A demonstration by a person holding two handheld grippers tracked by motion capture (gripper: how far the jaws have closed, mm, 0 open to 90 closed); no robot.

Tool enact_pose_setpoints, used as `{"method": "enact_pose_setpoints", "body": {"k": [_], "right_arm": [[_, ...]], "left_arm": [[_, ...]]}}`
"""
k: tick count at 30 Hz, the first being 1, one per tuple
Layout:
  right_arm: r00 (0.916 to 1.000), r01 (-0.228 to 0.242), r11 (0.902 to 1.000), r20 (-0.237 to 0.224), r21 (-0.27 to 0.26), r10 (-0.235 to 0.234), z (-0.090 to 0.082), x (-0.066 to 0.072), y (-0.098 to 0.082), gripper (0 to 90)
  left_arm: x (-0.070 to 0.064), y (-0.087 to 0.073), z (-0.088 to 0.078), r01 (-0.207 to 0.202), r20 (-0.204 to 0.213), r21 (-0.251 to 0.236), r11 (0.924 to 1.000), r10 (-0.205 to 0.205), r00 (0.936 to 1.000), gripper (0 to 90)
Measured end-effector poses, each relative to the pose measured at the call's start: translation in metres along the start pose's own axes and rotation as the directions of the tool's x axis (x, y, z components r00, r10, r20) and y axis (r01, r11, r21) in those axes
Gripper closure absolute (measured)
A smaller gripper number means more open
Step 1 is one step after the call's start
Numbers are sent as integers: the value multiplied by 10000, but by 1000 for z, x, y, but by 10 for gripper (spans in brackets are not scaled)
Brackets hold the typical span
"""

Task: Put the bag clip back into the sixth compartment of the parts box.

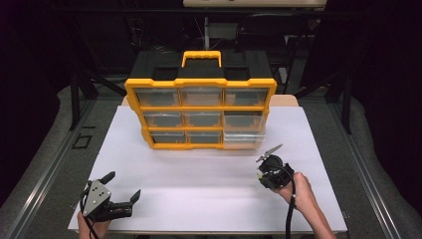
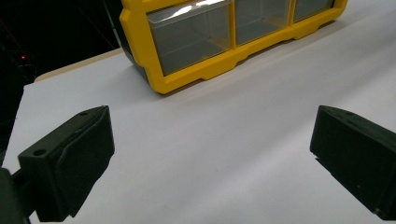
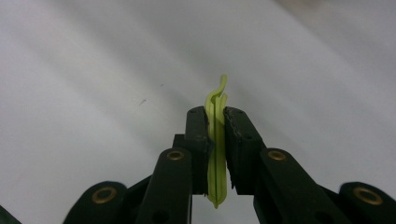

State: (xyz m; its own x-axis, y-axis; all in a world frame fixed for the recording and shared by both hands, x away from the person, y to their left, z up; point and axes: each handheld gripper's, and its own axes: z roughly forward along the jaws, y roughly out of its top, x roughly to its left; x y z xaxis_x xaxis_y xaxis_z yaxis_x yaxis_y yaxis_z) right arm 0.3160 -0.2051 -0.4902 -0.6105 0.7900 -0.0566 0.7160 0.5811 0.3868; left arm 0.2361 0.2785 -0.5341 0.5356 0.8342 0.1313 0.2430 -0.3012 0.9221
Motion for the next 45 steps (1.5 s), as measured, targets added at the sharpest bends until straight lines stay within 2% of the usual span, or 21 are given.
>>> {"method": "enact_pose_setpoints", "body": {"k": [5,10,11,14,16,19,20,22,24,27,30,31,33,34,35,38,39,40,43,44,45], "right_arm": [[9999,-15,9997,105,230,12,-5,-9,-1,803],[9998,-221,9998,24,-2,221,-6,-17,-1,803],[9997,-225,9993,-4,285,226,-9,-19,0,802],[9995,-300,9995,-42,131,301,-9,-23,0,803],[9993,-371,9987,-48,350,373,-12,-28,1,803],[9995,-317,9993,12,193,317,-12,-31,2,803],[9995,-315,9982,-70,514,319,-15,-35,4,803],[9992,-392,9985,-89,388,396,-15,-36,4,802],[9988,-487,9968,-21,637,489,-18,-40,7,803],[9989,-460,9965,34,702,459,-20,-46,10,802],[9985,-543,9977,-50,402,545,-20,-49,11,803],[9988,-483,9964,-58,697,488,-23,-52,14,803],[9985,-552,9972,-8,514,553,-23,-54,15,803],[9987,-513,9946,61,904,509,-26,-56,17,803],[9982,-591,9960,-37,671,595,-25,-57,17,803],[9982,-601,9963,-24,616,603,-27,-60,19,803],[9985,-544,9949,46,850,542,-29,-62,21,803],[9984,-562,9966,-23,609,564,-29,-63,21,803],[9987,-500,9956,84,793,495,-32,-65,24,803],[9985,-548,9967,97,600,543,-34,-67,26,803],[9985,-540,9945,133,902,530,-37,-68,28,803]], "left_arm": [[0,0,0,1,-11,-3,10000,-1,10000,0],[0,0,0,0,-31,0,10000,0,10000,0],[0,0,0,0,-31,0,10000,0,10000,0],[0,0,0,16,-38,-4,10000,-16,10000,0],[0,0,0,-5,-41,-1,10000,5,10000,0],[0,0,0,4,-35,-5,10000,-4,10000,0],[0,0,0,5,-46,-8,10000,-5,10000,0],[0,0,0,3,-46,0,10000,-3,10000,0],[0,0,0,3,-37,11,10000,-3,10000,0],[0,0,0,-9,-26,16,10000,9,10000,0],[0,0,0,-17,-38,15,10000,17,10000,0],[0,0,1,-13,-40,18,10000,13,10000,0],[0,0,1,-9,-37,15,10000,9,10000,0],[0,0,0,-19,-44,23,10000,19,10000,0],[0,0,0,-13,-36,14,10000,13,10000,0],[0,0,0,-26,-34,10,10000,26,10000,0],[0,0,0,-23,-37,16,10000,24,10000,0],[0,0,0,-23,-37,16,10000,24,10000,0],[0,0,0,-24,-37,13,10000,24,10000,0],[0,0,0,-26,-40,14,10000,26,10000,0],[0,0,0,-25,-39,7,10000,25,10000,0]]}}
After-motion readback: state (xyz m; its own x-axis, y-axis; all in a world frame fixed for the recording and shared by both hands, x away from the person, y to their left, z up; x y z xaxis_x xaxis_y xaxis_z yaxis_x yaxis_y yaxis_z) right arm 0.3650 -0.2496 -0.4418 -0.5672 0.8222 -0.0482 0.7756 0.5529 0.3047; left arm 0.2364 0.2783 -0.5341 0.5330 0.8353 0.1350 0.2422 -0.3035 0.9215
